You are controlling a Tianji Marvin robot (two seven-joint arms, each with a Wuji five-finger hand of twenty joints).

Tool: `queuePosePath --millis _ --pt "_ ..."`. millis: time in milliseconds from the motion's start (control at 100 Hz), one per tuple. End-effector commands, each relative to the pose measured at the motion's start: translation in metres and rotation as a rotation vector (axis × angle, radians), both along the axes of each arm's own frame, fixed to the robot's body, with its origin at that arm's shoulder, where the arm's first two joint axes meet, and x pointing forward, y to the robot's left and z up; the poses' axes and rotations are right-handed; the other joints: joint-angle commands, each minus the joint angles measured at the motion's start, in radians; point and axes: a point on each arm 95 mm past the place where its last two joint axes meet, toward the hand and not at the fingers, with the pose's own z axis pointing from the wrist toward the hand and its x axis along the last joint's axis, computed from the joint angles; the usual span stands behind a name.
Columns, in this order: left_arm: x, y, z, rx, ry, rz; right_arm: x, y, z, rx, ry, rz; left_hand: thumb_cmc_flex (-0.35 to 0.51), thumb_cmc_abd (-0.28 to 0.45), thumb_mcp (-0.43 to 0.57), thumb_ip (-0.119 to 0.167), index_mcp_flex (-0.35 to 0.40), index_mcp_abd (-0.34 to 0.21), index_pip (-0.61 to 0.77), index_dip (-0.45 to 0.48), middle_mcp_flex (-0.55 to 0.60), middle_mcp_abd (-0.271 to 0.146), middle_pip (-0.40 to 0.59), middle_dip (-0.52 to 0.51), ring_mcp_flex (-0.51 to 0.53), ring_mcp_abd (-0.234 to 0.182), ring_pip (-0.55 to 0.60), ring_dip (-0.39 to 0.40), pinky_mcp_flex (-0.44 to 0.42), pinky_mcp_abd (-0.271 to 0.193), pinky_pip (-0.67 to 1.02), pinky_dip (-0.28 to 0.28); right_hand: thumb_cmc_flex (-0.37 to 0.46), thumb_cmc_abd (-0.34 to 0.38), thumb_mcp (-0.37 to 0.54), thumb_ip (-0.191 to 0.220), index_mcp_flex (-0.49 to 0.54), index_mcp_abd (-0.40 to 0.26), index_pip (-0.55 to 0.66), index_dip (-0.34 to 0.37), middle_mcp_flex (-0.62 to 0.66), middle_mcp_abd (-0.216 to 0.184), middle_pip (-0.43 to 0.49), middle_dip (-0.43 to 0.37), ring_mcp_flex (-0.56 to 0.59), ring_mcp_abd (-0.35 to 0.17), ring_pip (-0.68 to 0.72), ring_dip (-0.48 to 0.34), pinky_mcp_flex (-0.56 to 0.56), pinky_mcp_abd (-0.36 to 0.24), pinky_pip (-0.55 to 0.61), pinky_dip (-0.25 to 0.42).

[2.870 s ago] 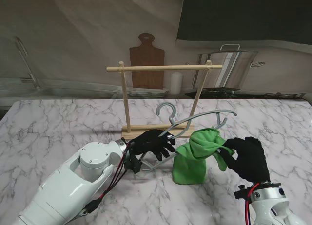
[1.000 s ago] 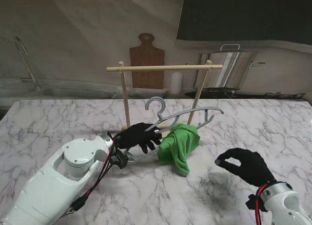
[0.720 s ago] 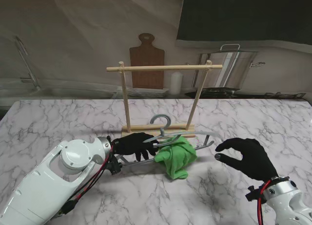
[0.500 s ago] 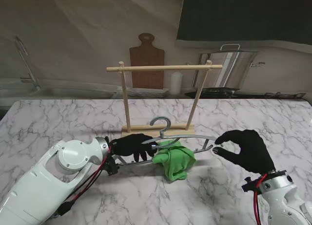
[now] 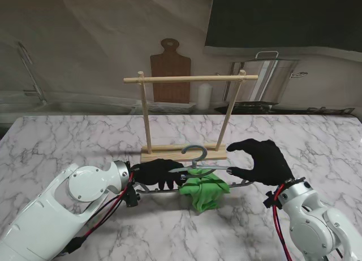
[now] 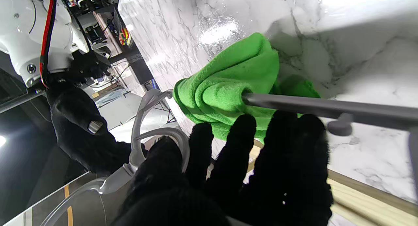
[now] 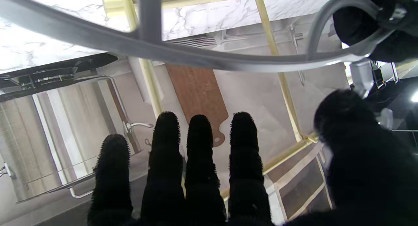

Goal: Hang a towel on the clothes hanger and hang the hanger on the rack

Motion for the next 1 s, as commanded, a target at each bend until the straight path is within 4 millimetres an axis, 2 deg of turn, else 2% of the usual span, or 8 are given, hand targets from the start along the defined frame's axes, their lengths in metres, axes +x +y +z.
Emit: queuePosePath --millis 0,110,230,350,570,660,740,990 --pt "-0.002 -0.006 0.004 -0.005 -0.014 -0.02 0.004 0.005 -0.005 -0.014 0.009 -0.002 0.072 0.064 0.029 0.008 0.026 -0.064 0.003 0.014 0.04 -0.011 0.01 0.012 0.02 0.022 0.02 0.017 0.015 -0.018 -0.218 -0.002 -0.016 -0.036 -0.042 -0.021 0.02 0.019 0.032 0.031 -0.043 -0.014 0.051 0.039 -0.024 -0.024 0.036 0.024 -0.017 -0.034 0.013 0.021" --pt "-0.002 -0.01 0.004 -0.007 -0.024 -0.027 0.011 0.016 -0.011 -0.035 0.021 0.009 0.07 0.063 0.028 0.008 0.027 -0.064 0.004 0.013 0.041 -0.011 0.01 0.012 0.021 0.021 0.021 0.017 0.017 -0.018 -0.217 -0.002 0.018 -0.052 -0.048 -0.012 0.065 0.015 0.098 0.091 -0.013 -0.021 0.105 0.096 0.002 -0.031 0.101 0.051 -0.001 -0.033 0.036 0.035" --pt "0.0 -0.013 0.005 0.015 -0.049 -0.035 0.016 0.025 -0.018 -0.037 0.036 0.032 0.069 0.064 0.029 0.008 0.027 -0.066 0.006 0.013 0.039 -0.015 0.01 0.012 0.019 0.016 0.02 0.017 0.015 -0.022 -0.218 -0.003 0.028 -0.078 0.066 -0.013 0.121 -0.024 0.214 0.197 0.07 -0.042 0.186 0.183 0.079 -0.046 0.223 0.114 0.037 -0.025 0.069 0.042" --pt "0.002 -0.014 0.004 0.025 -0.053 -0.034 0.018 0.032 -0.026 -0.027 0.057 0.042 0.069 0.062 0.029 0.008 0.026 -0.065 0.007 0.011 0.039 -0.016 0.01 0.013 0.02 0.015 0.02 0.017 0.014 -0.024 -0.221 -0.005 0.023 -0.078 0.095 -0.019 0.146 -0.036 0.258 0.229 0.11 -0.043 0.212 0.214 0.11 -0.05 0.284 0.145 0.045 -0.02 0.082 0.039" --pt "0.006 -0.014 0.0 0.046 -0.052 -0.03 0.017 0.041 -0.032 -0.011 0.075 0.056 0.068 0.061 0.03 0.008 0.027 -0.066 0.01 0.009 0.041 -0.016 0.011 0.014 0.023 0.016 0.021 0.019 0.018 -0.026 -0.222 -0.007 0.002 -0.051 0.114 -0.02 0.17 -0.054 0.282 0.243 0.142 -0.049 0.22 0.231 0.131 -0.051 0.318 0.163 0.045 -0.003 0.091 0.041" --pt "0.007 -0.014 -0.002 0.048 -0.05 -0.026 0.016 0.045 -0.033 -0.014 0.077 0.062 0.067 0.061 0.029 0.008 0.027 -0.065 0.01 0.007 0.041 -0.015 0.011 0.014 0.022 0.016 0.021 0.019 0.018 -0.026 -0.221 -0.007 0.011 -0.051 0.122 -0.052 0.168 -0.069 0.301 0.235 0.149 -0.054 0.218 0.239 0.137 -0.054 0.317 0.163 0.044 -0.001 0.092 0.042" --pt "0.008 -0.015 -0.003 0.044 -0.047 -0.021 0.016 0.05 -0.035 -0.003 0.085 0.066 0.067 0.061 0.029 0.008 0.025 -0.067 0.01 0.006 0.041 -0.016 0.011 0.014 0.022 0.017 0.021 0.019 0.019 -0.026 -0.22 -0.007 0.021 -0.02 0.11 -0.098 0.169 -0.092 0.375 0.189 0.175 -0.058 0.234 0.263 0.152 -0.058 0.341 0.179 0.033 0.004 0.081 0.04" --pt "0.01 -0.016 -0.006 0.046 -0.035 -0.016 0.015 0.061 -0.042 0.029 0.092 0.065 0.066 0.063 0.029 0.008 0.023 -0.068 0.012 0.004 0.04 -0.014 0.011 0.015 0.022 0.017 0.023 0.021 0.018 -0.026 -0.218 -0.007 0.14 0.072 0.067 -0.135 0.187 -0.204 0.592 0.156 0.264 -0.086 0.303 0.319 0.215 -0.067 0.432 0.222 0.049 0.009 0.079 0.044"
